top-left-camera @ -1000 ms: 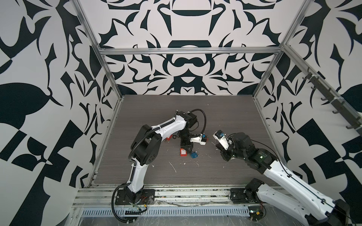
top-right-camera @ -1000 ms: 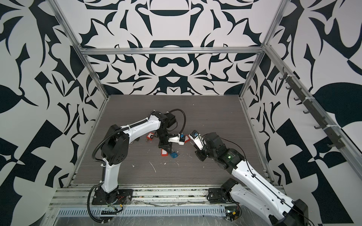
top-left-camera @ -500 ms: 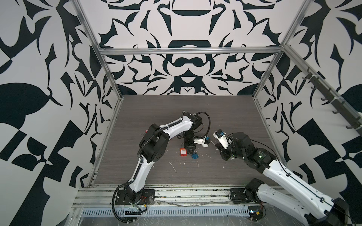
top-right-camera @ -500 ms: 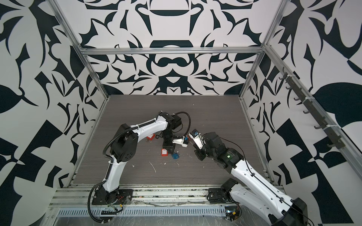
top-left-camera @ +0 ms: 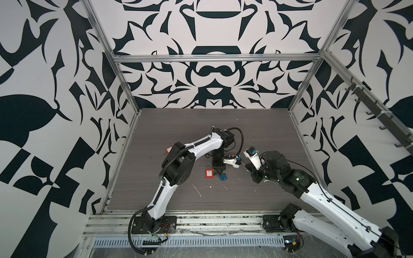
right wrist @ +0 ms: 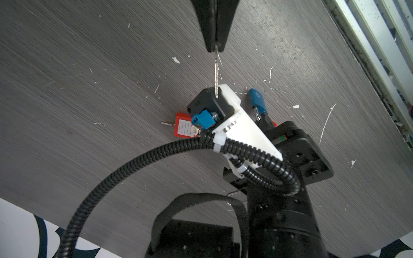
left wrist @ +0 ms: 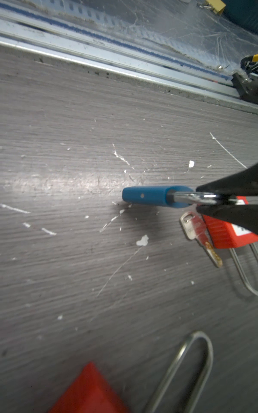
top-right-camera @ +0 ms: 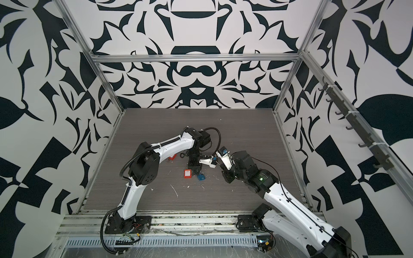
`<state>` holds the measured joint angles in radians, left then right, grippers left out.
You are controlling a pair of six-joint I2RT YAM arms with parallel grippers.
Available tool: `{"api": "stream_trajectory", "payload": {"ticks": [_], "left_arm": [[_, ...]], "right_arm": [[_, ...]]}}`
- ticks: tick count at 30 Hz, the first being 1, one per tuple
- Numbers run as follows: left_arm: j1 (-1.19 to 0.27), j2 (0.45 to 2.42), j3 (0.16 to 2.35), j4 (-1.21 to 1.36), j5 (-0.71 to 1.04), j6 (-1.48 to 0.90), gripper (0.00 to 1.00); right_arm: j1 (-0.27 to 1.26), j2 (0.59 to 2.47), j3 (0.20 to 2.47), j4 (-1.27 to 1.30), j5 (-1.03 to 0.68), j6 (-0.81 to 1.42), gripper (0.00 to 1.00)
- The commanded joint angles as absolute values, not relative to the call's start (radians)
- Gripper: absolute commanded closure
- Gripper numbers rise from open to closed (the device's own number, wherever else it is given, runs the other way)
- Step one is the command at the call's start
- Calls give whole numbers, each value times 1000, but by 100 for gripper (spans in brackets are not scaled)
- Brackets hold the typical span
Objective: Lock with the key
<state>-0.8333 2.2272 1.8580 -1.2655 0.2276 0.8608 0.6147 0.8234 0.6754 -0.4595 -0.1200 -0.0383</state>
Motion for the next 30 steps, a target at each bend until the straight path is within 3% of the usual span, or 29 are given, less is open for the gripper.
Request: {"api": "stream_trajectory", "payload": {"ticks": [1, 6, 12, 21, 30], "left_arm": [[-834, 2282, 1889, -1278, 173, 877, 93], [-835, 2303, 1919, -1267, 137, 880, 89], [-834, 2306, 1943, -1230, 105, 886, 76], [-829, 2315, 1997, -1178, 98, 868, 72], [-699, 2083, 1809, -866, 206, 709, 67]], "right_arm": [[611, 812, 685, -455, -140, 9, 100], [611, 809, 684, -454, -148, 40, 100], [611, 796, 679, -456, -150, 62, 100], [612, 788, 696, -487, -164, 97, 100], [662, 828, 759, -552, -155, 237, 100]]}}
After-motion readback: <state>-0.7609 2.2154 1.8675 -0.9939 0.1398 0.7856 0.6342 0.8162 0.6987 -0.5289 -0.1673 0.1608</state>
